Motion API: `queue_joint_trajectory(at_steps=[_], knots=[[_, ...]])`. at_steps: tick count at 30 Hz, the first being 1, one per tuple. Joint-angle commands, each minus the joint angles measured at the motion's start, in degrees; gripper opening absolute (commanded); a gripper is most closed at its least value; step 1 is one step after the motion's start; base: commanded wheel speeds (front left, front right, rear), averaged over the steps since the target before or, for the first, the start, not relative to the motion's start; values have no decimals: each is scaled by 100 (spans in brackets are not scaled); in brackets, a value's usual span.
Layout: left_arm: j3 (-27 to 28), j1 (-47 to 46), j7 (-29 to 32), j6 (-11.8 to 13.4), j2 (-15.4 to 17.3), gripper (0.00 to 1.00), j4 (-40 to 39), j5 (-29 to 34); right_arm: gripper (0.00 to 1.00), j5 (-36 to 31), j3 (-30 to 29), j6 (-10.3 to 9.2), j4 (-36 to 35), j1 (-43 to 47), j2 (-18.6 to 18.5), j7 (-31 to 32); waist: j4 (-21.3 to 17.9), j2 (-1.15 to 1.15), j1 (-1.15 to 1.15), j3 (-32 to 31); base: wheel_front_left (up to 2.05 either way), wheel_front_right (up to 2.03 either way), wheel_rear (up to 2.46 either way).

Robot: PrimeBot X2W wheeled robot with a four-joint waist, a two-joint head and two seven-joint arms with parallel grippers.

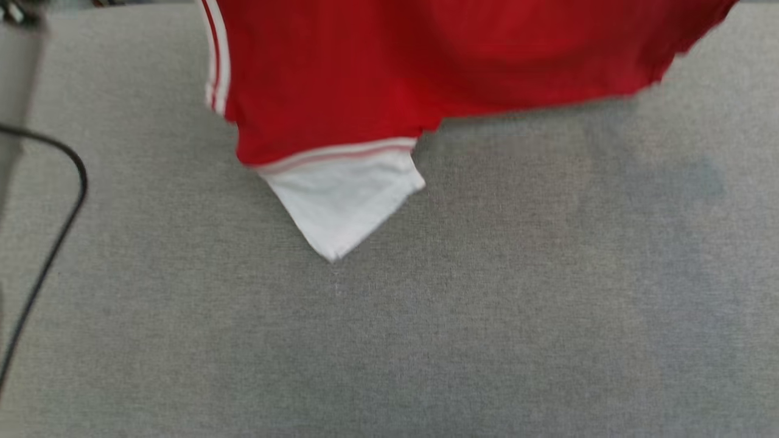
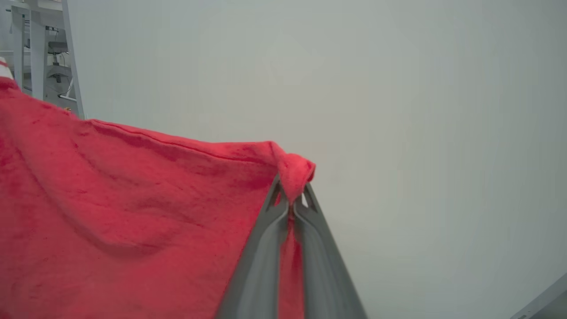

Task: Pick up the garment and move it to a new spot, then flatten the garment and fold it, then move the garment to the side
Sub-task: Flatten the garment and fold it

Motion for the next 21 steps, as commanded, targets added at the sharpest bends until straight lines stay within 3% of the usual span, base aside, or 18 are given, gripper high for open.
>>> queue_joint_trajectory(at_steps=[1, 10, 16, 21], knots=[[-138, -412, 22, -15, 87, 0, 90, -9, 0, -136, -18, -5, 105, -358, 45, 24, -145, 0, 0, 627, 0, 0, 0], [-562, -2485, -95, -16, 132, 0, 636, -48, 0, -930, 98, -5, 1310, -2593, 223, -371, -194, 0, 0, 1394, 0, 0, 0], [-540, -3138, -117, -16, 192, 0, 812, -117, 0, -1253, 194, -5, 2004, -3655, 296, -825, -181, 0, 0, 1667, 0, 0, 0], [-657, -3244, -170, -16, 128, 0, 1220, -228, 0, -1340, 453, -5, 2596, -3965, 452, -1046, -213, 0, 0, 1827, 0, 0, 0]])
